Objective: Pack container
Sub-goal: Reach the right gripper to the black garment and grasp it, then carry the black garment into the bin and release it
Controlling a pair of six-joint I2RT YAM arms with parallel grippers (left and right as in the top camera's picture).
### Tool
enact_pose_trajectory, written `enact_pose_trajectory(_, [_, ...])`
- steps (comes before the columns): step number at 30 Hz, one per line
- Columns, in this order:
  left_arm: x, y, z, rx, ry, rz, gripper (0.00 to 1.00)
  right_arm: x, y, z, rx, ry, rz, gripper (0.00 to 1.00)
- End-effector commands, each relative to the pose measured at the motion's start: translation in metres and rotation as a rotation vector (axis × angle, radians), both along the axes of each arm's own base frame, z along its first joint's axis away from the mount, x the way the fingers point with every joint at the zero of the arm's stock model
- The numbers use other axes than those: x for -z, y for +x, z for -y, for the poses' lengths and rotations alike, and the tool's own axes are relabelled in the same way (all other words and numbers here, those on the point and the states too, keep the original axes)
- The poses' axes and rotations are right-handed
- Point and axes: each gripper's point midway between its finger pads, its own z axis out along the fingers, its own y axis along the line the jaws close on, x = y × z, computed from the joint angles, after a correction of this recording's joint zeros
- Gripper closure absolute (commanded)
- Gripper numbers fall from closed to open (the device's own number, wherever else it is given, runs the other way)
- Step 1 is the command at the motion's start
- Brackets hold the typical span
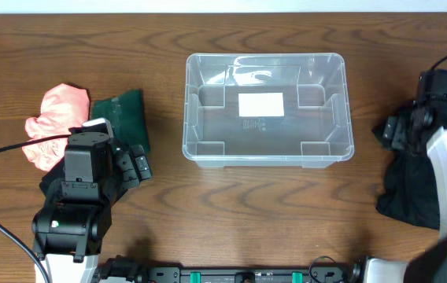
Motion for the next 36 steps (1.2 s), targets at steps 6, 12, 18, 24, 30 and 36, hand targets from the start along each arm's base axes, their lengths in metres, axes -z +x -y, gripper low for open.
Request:
enact_pose_trajectory(6, [-0.007,0.001,-0.001,-0.009,-0.005,0.018,0.02,0.068,-0.006,0.024,0.073,-0.015,-0.194,0.01])
enact_pose_trajectory(12, [-0.007,0.001,-0.001,-0.009,-0.005,0.018,0.02,0.104,-0.008,0.041,0.093,-0.068,-0.291,0.01])
enact_pose_trajectory(18, [-0.007,0.001,-0.001,-0.009,-0.005,0.018,0.02,0.135,-0.013,0.034,0.085,-0.013,-0.36,0.03])
enact_pose_trajectory(24, [-0.007,0.001,-0.001,-0.009,-0.005,0.018,0.02,0.122,-0.004,0.036,0.111,-0.025,-0.303,0.99])
enact_pose_trajectory(30, [-0.007,0.001,-0.001,-0.009,-0.005,0.018,0.02,0.047,0.025,0.041,0.104,-0.071,-0.08,0.99])
enact_pose_trajectory(36, [-0.007,0.001,-0.001,-0.009,-0.004,0.018,0.02,-0.076,0.064,0.001,-0.125,-0.025,0.277,0.99])
